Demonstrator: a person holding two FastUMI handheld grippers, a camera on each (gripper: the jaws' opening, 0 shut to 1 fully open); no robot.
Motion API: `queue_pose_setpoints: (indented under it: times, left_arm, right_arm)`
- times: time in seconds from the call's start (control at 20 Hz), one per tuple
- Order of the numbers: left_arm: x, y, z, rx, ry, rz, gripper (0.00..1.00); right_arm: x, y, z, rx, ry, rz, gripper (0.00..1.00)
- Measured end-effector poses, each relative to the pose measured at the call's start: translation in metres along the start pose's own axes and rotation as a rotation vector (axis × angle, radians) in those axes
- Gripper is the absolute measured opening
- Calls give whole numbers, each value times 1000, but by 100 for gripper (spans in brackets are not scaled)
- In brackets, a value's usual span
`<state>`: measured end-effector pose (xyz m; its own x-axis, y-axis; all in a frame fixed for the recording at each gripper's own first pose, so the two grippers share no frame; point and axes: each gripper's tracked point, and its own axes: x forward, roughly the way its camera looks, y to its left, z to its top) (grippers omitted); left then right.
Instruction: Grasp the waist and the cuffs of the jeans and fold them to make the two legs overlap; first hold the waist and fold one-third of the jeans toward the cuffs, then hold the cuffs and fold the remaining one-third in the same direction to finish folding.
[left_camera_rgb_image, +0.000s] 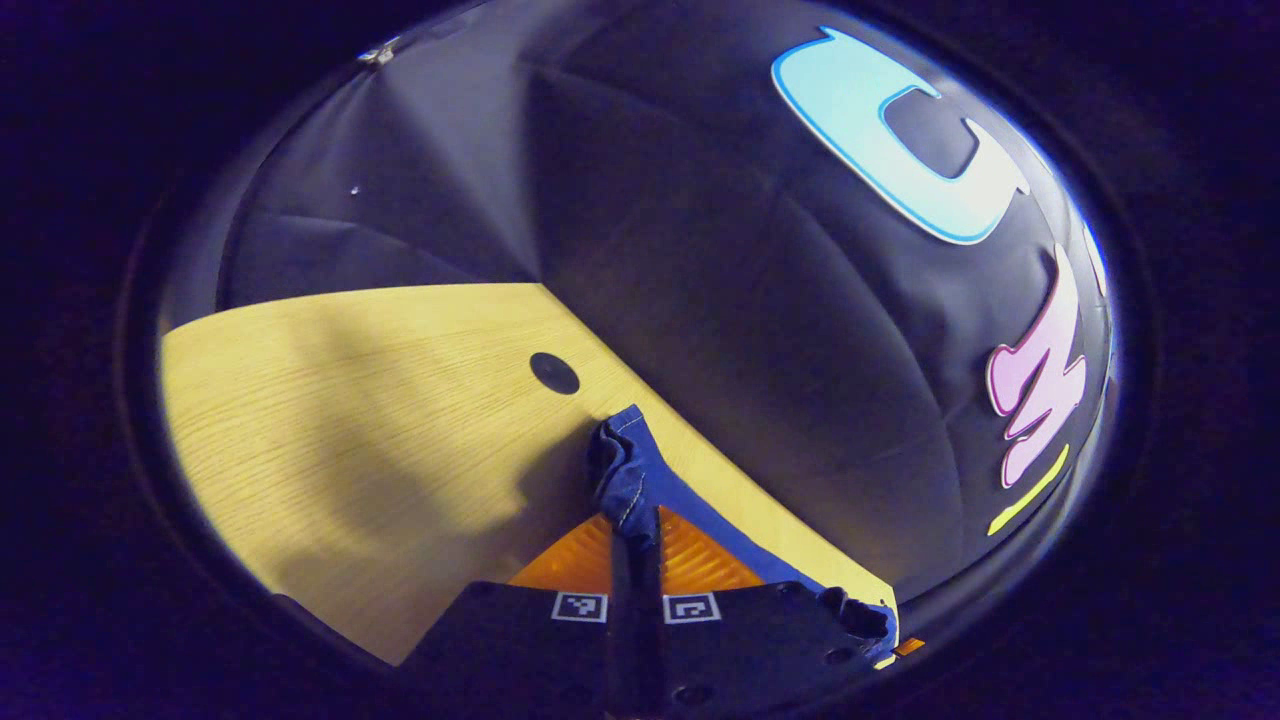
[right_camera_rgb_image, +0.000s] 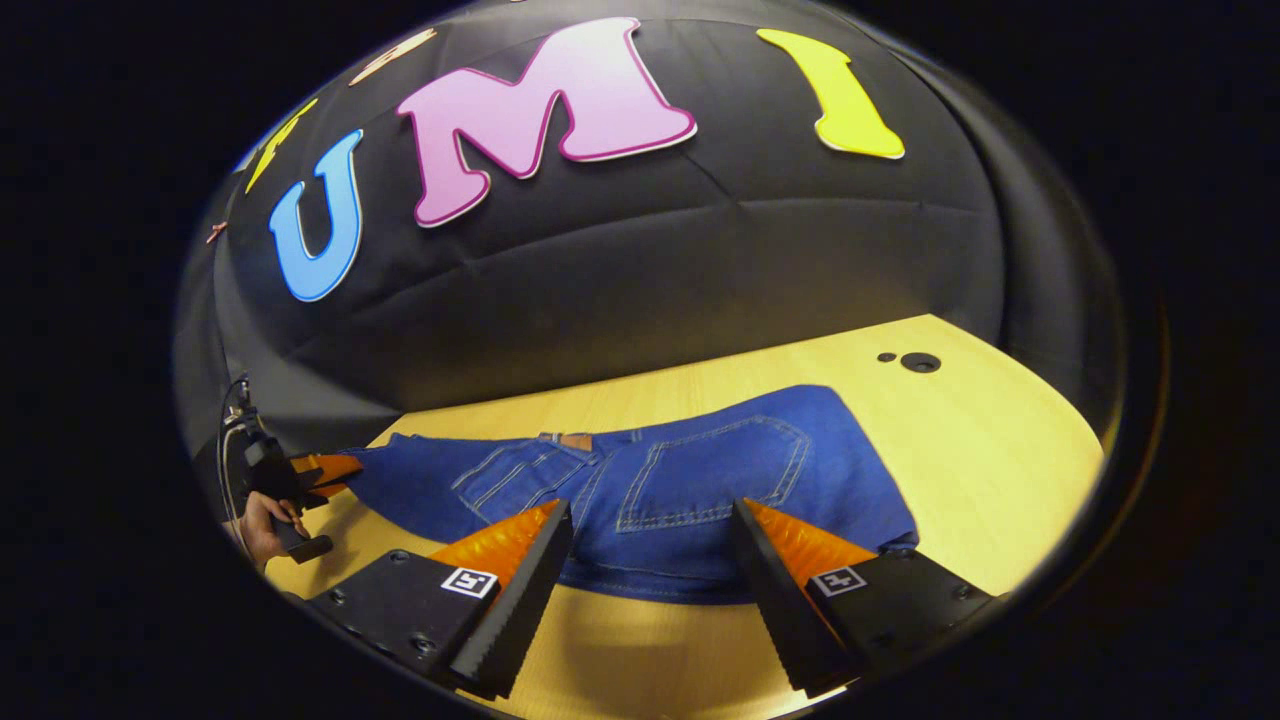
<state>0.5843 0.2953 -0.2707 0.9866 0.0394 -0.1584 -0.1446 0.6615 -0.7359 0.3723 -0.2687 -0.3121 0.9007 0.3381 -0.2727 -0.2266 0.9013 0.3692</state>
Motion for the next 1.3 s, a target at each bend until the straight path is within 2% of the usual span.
queue_pose_setpoints:
  times: [0.25,0.45,0.6,0.8,1.0,1.15,1.3]
  left_arm:
    - [-42,-49,30,60,-45,-103,5]
    - [-71,-131,28,147,-50,-206,6]
    - [-87,-211,18,211,-41,-286,5]
    - [-95,-306,-41,322,21,-379,5]
    - [-87,-368,-144,416,168,-461,6]
    - [-72,-374,-229,534,283,-473,6]
    - [-48,-352,-286,586,376,-451,8]
  right_arm:
    - [-10,-33,23,3,-47,-66,97]
    - [-24,-59,37,18,-58,-118,97]
    - [-39,-84,44,2,-50,-161,97]
    - [-62,-118,52,-38,-35,-205,97]
    - [-83,-153,54,-22,-26,-253,98]
    - [-95,-174,51,2,-22,-287,97]
    - [-107,-194,51,15,-29,-318,97]
